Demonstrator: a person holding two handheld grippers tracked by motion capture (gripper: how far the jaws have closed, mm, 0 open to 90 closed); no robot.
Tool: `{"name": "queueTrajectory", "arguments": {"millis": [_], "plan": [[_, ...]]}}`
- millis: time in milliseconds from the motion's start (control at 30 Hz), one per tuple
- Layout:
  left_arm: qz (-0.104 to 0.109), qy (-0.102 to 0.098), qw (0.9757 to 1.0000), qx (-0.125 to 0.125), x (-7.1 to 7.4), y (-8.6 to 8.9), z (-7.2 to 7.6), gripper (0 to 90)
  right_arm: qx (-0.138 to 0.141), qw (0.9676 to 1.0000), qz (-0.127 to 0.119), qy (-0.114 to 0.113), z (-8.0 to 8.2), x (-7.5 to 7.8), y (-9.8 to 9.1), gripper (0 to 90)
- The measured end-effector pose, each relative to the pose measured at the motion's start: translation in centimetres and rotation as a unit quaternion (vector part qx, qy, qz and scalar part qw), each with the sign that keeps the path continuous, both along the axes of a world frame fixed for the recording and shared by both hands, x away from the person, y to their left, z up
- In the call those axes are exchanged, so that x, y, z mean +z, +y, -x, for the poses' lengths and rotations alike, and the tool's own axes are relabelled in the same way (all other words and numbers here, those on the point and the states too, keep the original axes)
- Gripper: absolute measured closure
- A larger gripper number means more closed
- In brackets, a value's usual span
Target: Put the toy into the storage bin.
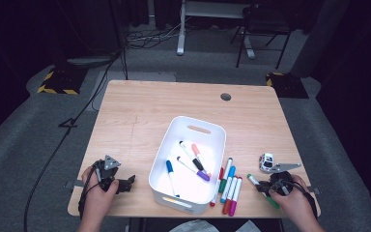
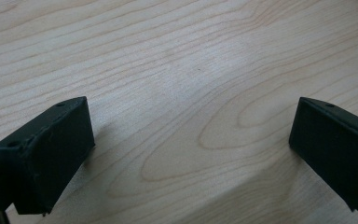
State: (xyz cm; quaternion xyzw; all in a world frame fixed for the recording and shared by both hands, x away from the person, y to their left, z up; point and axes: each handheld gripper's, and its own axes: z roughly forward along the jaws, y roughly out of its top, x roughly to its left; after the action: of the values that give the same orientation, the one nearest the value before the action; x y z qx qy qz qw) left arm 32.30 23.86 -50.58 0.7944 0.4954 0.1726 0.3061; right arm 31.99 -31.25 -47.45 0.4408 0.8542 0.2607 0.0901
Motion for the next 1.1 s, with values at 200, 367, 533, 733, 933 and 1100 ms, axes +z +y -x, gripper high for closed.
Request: {"name": "queueTrajectory", "arguments": {"millis": [200, 367, 533, 733, 933, 1100], "plan": [[0.001, 0.002, 1.0000, -0.001, 0.0, 0.0, 0.0, 0.2, 0.014, 0.9999, -0.006, -0.004, -0.1, 0.4, 0.4, 76.4], [0.000, -0.001, 1.0000, 0.001, 0.0, 0.0, 0.0, 0.2, 0.025, 0.9995, -0.018, -0.010, -0.1, 1.5, 0.6, 76.4], [0.001, 0.000, 1.0000, 0.001, 0.0, 0.0, 0.0, 0.2, 0.045, 0.9984, -0.028, -0.020, 0.0, 3.1, 1.2, 76.3], [0.000, -0.003, 1.0000, 0.002, 0.0, 0.0, 0.0, 0.2, 0.070, 0.9963, -0.037, -0.034, -0.1, 5.3, 2.3, 76.4], [0.000, -0.003, 1.0000, 0.002, 0.0, 0.0, 0.0, 0.2, 0.094, 0.9932, -0.052, -0.044, -0.5, 7.5, 3.4, 76.3], [0.000, -0.002, 1.0000, 0.002, 0.0, 0.0, 0.0, 0.1, 0.111, 0.9908, -0.052, -0.057, -0.9, 9.1, 4.5, 76.4]]}}
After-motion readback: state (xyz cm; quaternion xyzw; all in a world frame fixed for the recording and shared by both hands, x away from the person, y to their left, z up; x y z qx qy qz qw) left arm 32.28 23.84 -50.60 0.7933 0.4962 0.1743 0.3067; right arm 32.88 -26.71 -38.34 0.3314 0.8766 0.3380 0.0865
